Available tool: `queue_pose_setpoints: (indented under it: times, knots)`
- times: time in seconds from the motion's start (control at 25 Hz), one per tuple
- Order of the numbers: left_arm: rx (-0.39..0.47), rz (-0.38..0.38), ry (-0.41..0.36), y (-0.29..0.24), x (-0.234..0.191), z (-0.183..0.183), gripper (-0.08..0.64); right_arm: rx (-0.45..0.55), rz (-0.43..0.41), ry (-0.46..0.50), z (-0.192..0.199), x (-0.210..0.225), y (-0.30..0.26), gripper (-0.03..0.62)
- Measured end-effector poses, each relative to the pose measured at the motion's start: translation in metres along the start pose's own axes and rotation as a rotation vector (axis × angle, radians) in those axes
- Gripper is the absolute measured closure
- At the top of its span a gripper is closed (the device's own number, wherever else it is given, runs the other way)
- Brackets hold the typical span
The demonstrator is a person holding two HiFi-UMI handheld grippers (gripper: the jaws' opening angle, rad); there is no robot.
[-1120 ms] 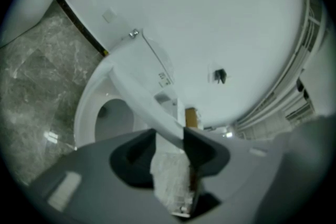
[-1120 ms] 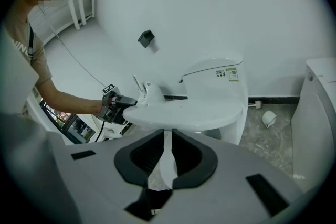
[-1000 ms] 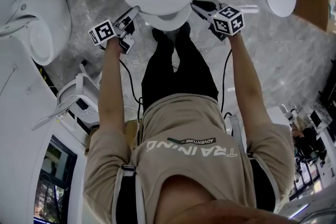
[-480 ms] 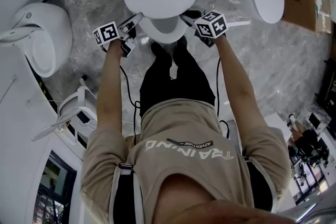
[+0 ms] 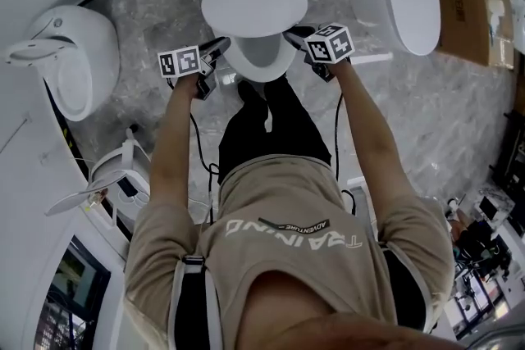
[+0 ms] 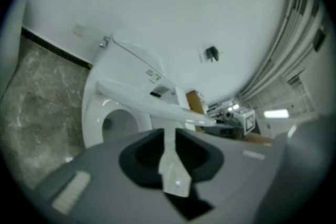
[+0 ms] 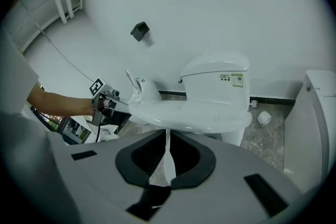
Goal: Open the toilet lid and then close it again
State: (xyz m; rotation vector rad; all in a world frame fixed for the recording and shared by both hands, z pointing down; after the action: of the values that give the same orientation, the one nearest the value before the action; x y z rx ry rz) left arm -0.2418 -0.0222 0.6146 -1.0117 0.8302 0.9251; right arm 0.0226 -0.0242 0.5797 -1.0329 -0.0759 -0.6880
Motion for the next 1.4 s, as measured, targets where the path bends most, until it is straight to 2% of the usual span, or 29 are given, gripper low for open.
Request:
queue_pose_setpoints:
  times: [0.08, 0.16, 0.32, 0.48, 0.64, 0.76, 0.92, 1.08, 1.4]
  knots:
    - [0.024, -0.057, -0.02, -0.004, 0.001, -0.005, 0.543, -0.007, -0.013, 0.027, -0.004, 0.001, 0.001, 0.558]
    - [0.06, -0.086, -0.01, -0.008, 0.004, -0.012, 0.555, 0.0, -0.036, 0.031, -0.01, 0.006, 0.005, 0.558]
    - [0.084, -0.13, -0.012, -0.015, 0.018, -0.023, 0.555, 0.023, -0.063, -0.001, -0.023, 0.024, 0.013, 0.559]
    - [0.068, -0.19, -0.042, -0.017, 0.029, -0.034, 0.555, 0.013, -0.076, 0.045, -0.035, 0.033, 0.016, 0.56]
    - [0.111, -0.216, -0.043, -0.021, 0.038, -0.042, 0.555, -0.006, -0.064, 0.083, -0.049, 0.04, 0.019, 0.565]
    - [0.117, -0.248, -0.082, -0.024, 0.044, -0.051, 0.555, -0.022, -0.038, 0.102, -0.058, 0.04, 0.017, 0.571]
    - [0.126, -0.262, -0.106, -0.031, 0.048, -0.069, 0.555, -0.007, -0.033, 0.072, -0.075, 0.042, 0.014, 0.572]
    - [0.11, -0.262, -0.132, -0.037, 0.051, -0.09, 0.555, -0.002, -0.01, 0.102, -0.097, 0.045, 0.016, 0.572]
    - [0.059, -0.241, -0.179, -0.04, 0.054, -0.14, 0.555, -0.004, -0.001, 0.095, -0.147, 0.063, 0.011, 0.575]
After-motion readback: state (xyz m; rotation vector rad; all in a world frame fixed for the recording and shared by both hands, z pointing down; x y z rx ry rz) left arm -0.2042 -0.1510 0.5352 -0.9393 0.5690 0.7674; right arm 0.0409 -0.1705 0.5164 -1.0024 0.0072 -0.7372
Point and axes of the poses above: the fingertips, and each gripper's own axes: y backward along the fingers, x to its right, z out of its underside, the point moved 7 cm from there along y, backward along the fingers, and after that the axes turned 10 degrees about z, right-handed, at the moved point
